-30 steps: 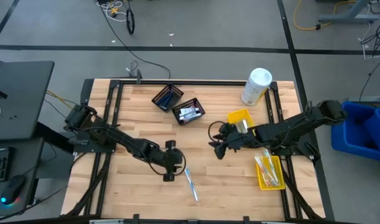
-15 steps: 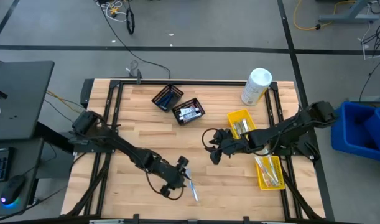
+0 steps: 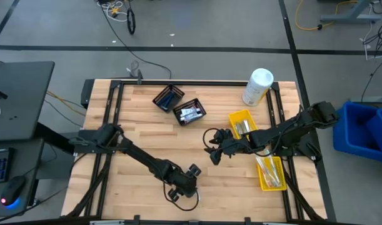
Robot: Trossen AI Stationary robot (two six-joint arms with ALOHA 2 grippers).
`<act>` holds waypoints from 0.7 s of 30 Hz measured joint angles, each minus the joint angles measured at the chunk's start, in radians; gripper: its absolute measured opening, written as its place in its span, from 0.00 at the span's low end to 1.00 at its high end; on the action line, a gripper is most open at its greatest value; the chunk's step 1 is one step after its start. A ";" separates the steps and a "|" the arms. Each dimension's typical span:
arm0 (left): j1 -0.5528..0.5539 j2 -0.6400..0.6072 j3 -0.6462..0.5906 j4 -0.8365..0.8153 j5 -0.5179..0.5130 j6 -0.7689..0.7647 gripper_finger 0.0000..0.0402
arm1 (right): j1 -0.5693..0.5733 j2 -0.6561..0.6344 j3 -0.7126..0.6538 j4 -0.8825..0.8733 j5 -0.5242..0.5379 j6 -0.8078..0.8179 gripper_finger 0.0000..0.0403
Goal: Pick & Place Travel size toiletries
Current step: Put the blue toothbrush into the bottom yellow bin
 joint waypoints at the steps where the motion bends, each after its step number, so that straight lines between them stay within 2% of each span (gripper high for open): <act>1: 0.000 0.006 0.002 0.001 -0.002 0.003 0.42 | 0.000 0.000 0.000 0.002 0.000 0.000 0.64; 7: 0.016 0.017 0.005 -0.016 0.012 -0.088 0.38 | 0.001 0.000 0.000 0.011 -0.001 0.000 0.60; 13: 0.034 0.017 0.004 -0.027 0.084 -0.143 0.23 | 0.001 0.000 0.000 0.015 -0.002 0.000 0.57; 17: 0.034 0.018 0.003 -0.023 0.082 -0.140 0.12 | 0.002 0.000 0.000 0.012 -0.028 -0.002 0.56; 21: 0.034 0.018 0.003 -0.025 0.079 -0.163 0.08 | 0.002 0.000 0.000 0.009 -0.027 -0.067 0.57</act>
